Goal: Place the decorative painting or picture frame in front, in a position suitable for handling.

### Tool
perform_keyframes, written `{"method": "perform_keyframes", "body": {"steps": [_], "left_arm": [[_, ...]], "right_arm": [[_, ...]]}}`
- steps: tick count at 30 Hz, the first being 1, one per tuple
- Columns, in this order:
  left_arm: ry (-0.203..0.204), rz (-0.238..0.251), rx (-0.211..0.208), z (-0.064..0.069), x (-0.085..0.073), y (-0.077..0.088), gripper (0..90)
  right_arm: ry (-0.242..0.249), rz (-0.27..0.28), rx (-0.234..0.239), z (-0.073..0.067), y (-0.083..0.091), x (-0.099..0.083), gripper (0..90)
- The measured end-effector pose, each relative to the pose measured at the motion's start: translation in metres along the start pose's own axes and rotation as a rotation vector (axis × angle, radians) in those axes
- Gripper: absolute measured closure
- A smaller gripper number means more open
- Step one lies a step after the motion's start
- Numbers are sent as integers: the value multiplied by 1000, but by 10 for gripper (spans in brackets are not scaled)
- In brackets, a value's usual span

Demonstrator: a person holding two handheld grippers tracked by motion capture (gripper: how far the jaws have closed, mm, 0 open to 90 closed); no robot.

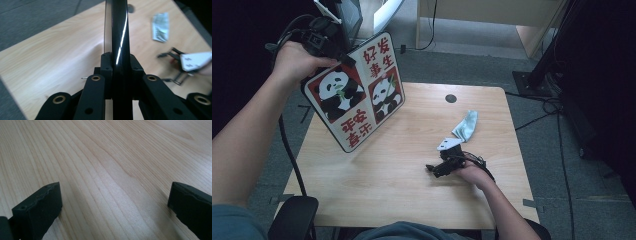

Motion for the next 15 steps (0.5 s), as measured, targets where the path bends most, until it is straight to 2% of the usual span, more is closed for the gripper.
{"method": "perform_keyframes", "body": {"steps": [6, 10, 15], "left_arm": [[-92, 2, -40, 41, -9, -3, 802], [-119, -10, -82, 59, -13, -10, 800], [-139, -20, -133, 75, -16, -26, 800]], "right_arm": [[7, 1, 1, 2, 1, -2, 0], [-3, -3, -1, 2, 2, -3, 0], [-11, -2, -5, 3, 2, -3, 0]]}}
Point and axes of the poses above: each handheld gripper's, and its own axes: y roughly backward along the jaws, x roughly out of its top, z roughly to its right, the point moved 8 cm from there along -y, roughly forward along the jaws, and after that the axes turned 9 degrees about -z, right-handed, at the moved point
